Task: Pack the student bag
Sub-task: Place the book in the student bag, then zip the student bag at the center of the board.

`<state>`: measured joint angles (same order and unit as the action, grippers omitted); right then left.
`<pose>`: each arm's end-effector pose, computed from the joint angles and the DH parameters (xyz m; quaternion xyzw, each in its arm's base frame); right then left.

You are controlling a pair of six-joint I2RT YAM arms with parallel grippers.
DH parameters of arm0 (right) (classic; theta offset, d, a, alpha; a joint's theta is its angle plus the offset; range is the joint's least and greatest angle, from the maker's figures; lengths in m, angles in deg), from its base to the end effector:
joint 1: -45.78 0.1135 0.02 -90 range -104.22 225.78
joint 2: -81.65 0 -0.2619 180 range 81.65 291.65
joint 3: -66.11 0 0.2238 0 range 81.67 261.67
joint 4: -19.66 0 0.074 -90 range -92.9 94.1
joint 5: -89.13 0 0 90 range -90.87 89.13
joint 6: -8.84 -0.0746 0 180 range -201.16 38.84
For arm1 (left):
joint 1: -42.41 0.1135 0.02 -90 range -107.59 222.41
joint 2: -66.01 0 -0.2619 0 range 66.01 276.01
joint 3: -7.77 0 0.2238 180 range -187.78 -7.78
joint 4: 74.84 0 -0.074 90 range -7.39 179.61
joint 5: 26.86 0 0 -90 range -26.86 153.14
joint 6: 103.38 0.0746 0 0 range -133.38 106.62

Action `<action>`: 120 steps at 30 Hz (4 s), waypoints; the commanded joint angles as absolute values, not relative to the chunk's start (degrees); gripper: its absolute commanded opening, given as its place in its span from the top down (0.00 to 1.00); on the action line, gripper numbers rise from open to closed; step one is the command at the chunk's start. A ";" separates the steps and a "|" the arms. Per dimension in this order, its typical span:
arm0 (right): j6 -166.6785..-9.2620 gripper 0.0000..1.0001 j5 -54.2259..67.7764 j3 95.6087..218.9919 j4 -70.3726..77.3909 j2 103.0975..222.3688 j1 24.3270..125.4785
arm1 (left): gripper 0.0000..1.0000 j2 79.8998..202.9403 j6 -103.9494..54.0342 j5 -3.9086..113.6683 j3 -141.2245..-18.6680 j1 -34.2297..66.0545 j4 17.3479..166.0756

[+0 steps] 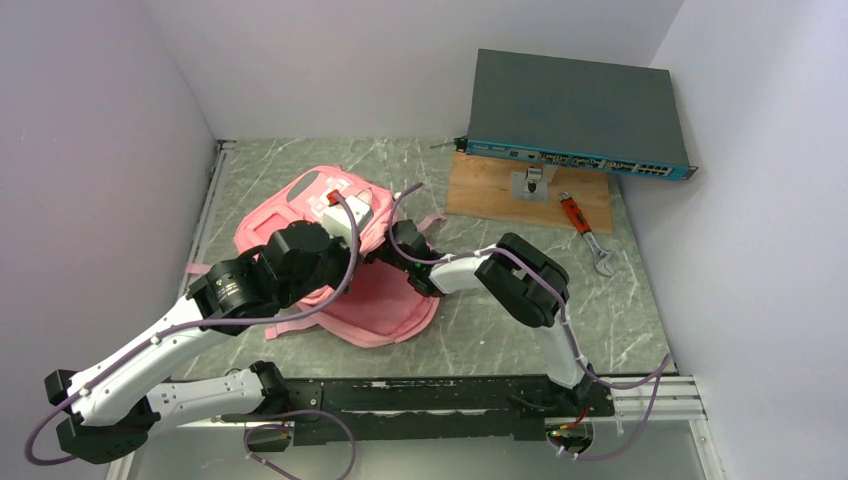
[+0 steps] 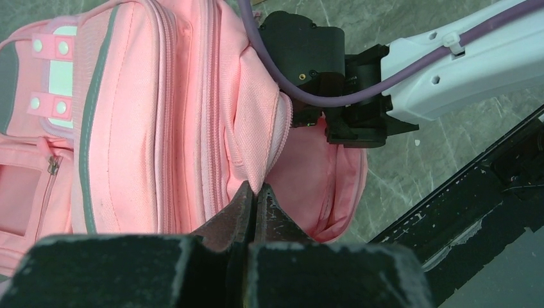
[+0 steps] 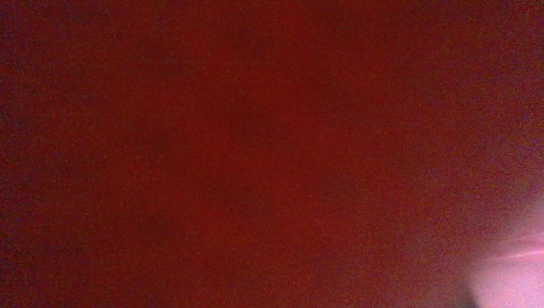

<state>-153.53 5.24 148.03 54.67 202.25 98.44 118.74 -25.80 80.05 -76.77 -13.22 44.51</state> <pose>0.2823 0.3832 0.1896 0.0887 0.7238 0.6240 0.2808 0.1189 -0.1354 0.3698 0.2440 0.8193 -0.1767 0.4879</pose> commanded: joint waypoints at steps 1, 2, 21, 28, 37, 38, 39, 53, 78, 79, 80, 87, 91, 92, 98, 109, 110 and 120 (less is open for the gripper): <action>-150.65 0.80 6.19 145.80 56.65 199.53 99.68 | 1.00 118.01 -25.52 77.50 -78.90 -13.88 50.70; -149.75 0.75 6.25 143.86 56.93 198.05 99.55 | 1.00 117.86 -25.50 77.55 -78.60 -13.89 51.03; -136.91 0.53 7.92 123.72 49.06 181.67 94.69 | 1.00 119.35 -29.78 78.55 -67.95 -13.85 52.36; -122.62 0.48 6.13 114.04 29.99 160.84 91.27 | 1.00 114.41 -38.01 82.35 -60.07 -13.85 53.03; -105.30 0.35 19.31 113.44 25.19 156.12 78.12 | 1.00 103.08 -45.49 96.60 -58.56 -13.83 47.00; -102.53 0.34 19.90 115.53 24.49 157.99 78.04 | 1.00 102.16 -46.11 97.43 -58.39 -13.90 46.32; -99.57 0.33 20.41 118.03 23.21 159.92 77.99 | 1.00 101.27 -46.79 98.11 -58.32 -13.85 45.61; -67.68 0.30 36.46 133.62 30.79 178.69 80.60 | 1.00 94.70 -46.58 105.51 -62.29 -13.85 39.75; -36.33 0.46 45.61 152.55 10.33 191.22 84.04 | 1.00 91.85 -45.92 109.16 -63.69 -13.89 37.23; -36.66 0.46 46.31 153.34 9.84 191.70 83.75 | 1.00 91.74 -46.03 109.11 -63.71 -13.86 36.96; -36.68 0.45 47.00 154.11 9.36 192.10 83.56 | 1.00 91.58 -46.07 109.17 -63.68 -13.88 36.83; -38.63 0.37 47.66 152.99 11.89 191.14 83.31 | 1.00 90.26 -46.65 109.26 -63.32 -13.92 36.29; -38.35 0.36 47.76 155.44 9.93 192.15 83.21 | 1.00 90.09 -45.72 108.86 -62.84 -13.84 37.74; -38.65 0.36 47.82 155.64 9.99 192.21 83.19 | 1.00 90.26 -45.58 108.70 -62.92 -13.83 37.86; -39.12 0.36 47.77 157.87 9.29 193.96 83.13 | 1.00 91.08 -45.71 108.53 -63.26 -13.83 37.55; -37.36 0.36 44.82 157.41 7.10 192.47 83.63 | 1.00 90.99 -45.26 108.35 -62.70 -13.85 38.76; -37.12 0.36 44.25 157.66 6.92 192.63 83.65 | 1.00 91.17 -45.40 108.27 -62.83 -13.86 38.54; -35.06 0.32 32.01 156.45 8.38 190.71 86.47 | 1.00 91.27 -45.69 107.82 -62.38 -13.84 39.01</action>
<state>-38.65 39.25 155.29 6.76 193.81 85.39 91.40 -45.58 104.53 -60.83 -14.06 34.47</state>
